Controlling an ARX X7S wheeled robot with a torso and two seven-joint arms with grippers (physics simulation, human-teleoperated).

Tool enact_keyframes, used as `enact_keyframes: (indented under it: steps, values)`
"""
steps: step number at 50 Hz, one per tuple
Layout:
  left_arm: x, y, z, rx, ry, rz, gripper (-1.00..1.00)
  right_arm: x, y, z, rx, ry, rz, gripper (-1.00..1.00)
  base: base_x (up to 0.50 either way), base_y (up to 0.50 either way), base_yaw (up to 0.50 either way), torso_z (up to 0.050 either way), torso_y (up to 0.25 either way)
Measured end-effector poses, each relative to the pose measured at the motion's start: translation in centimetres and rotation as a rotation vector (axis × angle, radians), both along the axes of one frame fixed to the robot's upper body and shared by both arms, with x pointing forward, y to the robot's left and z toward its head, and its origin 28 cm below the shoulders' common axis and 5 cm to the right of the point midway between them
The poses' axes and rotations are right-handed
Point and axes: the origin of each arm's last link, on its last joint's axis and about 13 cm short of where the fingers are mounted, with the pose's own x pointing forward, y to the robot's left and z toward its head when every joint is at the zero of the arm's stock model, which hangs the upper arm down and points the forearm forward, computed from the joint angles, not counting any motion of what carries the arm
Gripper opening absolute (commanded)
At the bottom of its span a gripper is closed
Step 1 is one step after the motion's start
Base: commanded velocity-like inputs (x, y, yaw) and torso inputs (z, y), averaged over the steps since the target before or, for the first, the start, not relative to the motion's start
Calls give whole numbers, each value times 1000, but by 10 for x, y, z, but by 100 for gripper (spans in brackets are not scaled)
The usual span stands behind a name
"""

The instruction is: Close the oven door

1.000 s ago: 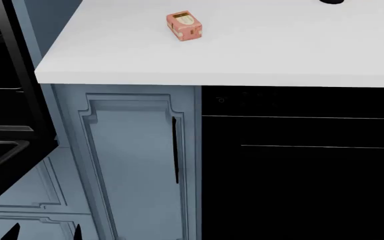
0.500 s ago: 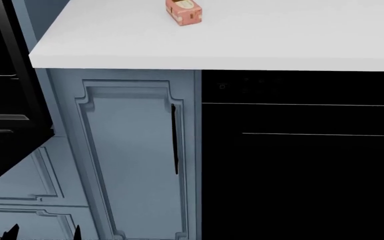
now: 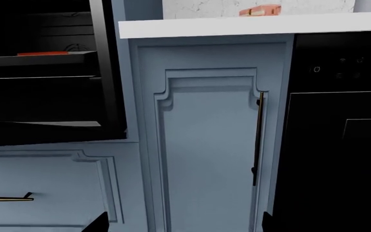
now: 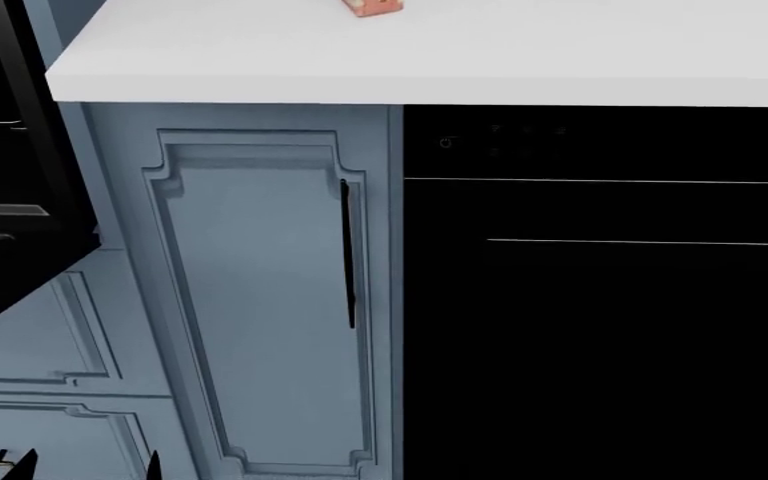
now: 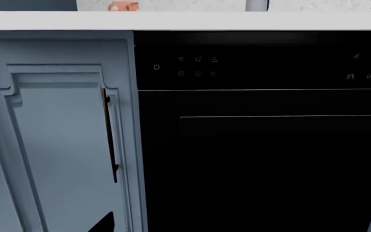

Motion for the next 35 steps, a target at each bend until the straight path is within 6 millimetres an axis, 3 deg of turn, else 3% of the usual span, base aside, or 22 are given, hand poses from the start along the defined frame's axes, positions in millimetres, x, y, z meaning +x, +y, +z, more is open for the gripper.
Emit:
enact_keyframes:
  steps: [35]
  values:
    - [0, 0, 0, 6, 4, 0, 100, -1, 0, 1, -12, -6, -14, 100, 0, 0, 0, -50, 0]
